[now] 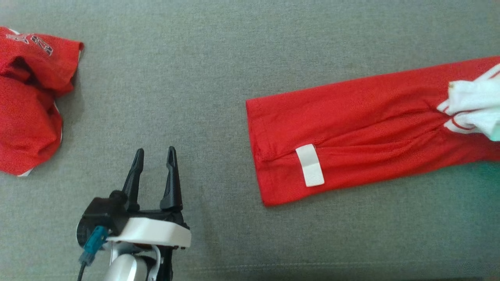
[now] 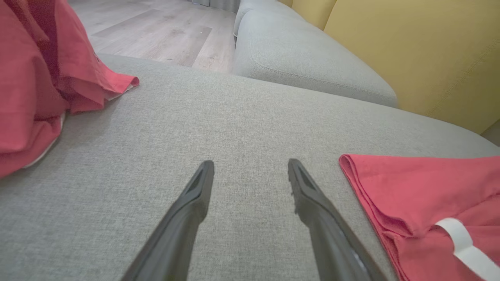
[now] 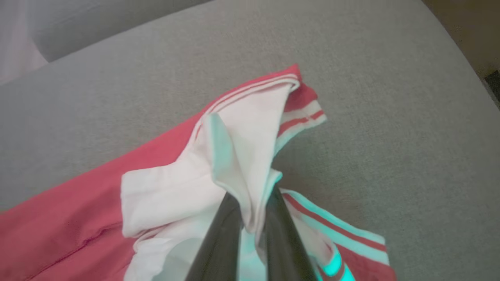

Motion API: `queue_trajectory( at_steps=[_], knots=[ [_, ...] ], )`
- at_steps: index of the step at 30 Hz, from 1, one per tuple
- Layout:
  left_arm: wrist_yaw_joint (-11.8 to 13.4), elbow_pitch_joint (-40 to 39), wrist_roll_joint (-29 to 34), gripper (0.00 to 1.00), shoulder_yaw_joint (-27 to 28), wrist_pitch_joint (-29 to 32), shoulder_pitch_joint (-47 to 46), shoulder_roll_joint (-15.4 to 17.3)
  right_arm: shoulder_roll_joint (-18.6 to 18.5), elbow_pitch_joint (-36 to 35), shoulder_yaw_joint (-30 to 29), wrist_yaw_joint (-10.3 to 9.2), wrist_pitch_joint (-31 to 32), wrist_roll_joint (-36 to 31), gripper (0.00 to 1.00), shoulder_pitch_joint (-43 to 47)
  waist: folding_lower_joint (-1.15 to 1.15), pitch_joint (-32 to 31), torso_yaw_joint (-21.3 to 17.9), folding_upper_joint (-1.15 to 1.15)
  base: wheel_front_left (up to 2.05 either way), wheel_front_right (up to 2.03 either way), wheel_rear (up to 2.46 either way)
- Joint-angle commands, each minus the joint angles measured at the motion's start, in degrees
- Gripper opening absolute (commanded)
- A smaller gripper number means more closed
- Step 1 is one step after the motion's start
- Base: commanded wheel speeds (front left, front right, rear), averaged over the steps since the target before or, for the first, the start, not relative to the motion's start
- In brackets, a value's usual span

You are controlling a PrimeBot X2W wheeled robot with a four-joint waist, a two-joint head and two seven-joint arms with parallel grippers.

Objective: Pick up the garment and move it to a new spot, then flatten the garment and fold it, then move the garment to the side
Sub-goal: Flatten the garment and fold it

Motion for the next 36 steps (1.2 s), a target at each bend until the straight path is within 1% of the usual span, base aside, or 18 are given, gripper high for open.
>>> queue_trajectory(
  at_steps=[1, 4, 8, 11, 13, 17, 21, 27, 36],
  knots=[
    [0.0, -1.6, -0.3, 1.0, 2.1, -0.7, 0.3, -0.3, -1.0, -4.4, 1.4, 0.39, 1.0, 1.3, 0.0, -0.8, 0.0, -0.6, -0.3, 0.0, 0.0, 0.0, 0.0],
    [0.5, -1.5, -1.0, 1.0, 2.0, -0.7, 0.6, -0.3, 0.8, -10.6, 5.4, 0.39, 3.2, 3.3, 0.0, 1.7, 0.0, -1.7, -0.9, 0.0, 0.0, 0.0, 0.0],
    [0.8, -1.0, -1.6, 1.0, 1.6, -0.7, 1.0, -0.3, 4.3, -19.1, 12.3, 0.39, 6.5, 5.3, 0.0, 4.9, 0.0, -3.0, -1.9, 0.0, 0.0, 0.0, 0.0],
    [0.8, -0.7, -1.9, 1.0, 1.1, -0.7, 0.8, -0.3, 6.7, -22.7, 18.4, 0.39, 8.3, 6.2, 0.0, 6.6, 0.0, -3.3, -2.3, 0.0, 0.0, 0.0, 0.0],
    [0.9, -0.5, -2.0, 1.0, 0.8, -0.7, 0.4, -0.3, 8.5, -23.4, 22.7, 0.39, 8.6, 6.7, 0.0, 7.3, 0.0, -3.3, -2.3, 0.0, 0.0, 0.0, 0.0],
    [0.9, 0.0, -2.3, 1.0, 0.2, -0.7, 0.0, -0.3, 13.3, -21.3, 28.9, 0.39, 5.8, 6.2, 0.0, 6.7, 0.0, -3.0, -1.8, 0.0, 0.0, 0.0, 0.0],
    [1.0, 1.0, -2.6, 1.0, -0.6, -0.7, -0.4, -0.3, 16.0, -16.9, 32.7, 0.39, 2.4, 5.5, 0.0, 5.2, 0.0, -2.8, -0.5, 0.0, 0.0, 0.0, 0.0],
    [1.4, 1.7, -3.2, 1.0, -0.9, -0.7, -0.5, -0.3, 17.4, -12.1, 36.2, 0.39, -0.9, 5.7, 0.0, 2.4, 0.0, -2.7, 1.3, 0.0, 0.0, 0.0, 0.0],
    [1.8, 2.4, -4.1, 1.0, -2.2, -0.7, -0.8, -0.3, 17.6, -6.7, 41.2, 0.39, -2.3, 7.0, 0.0, -0.1, 0.0, -2.8, 2.5, 0.0, 0.0, 0.0, 0.0]
  ],
)
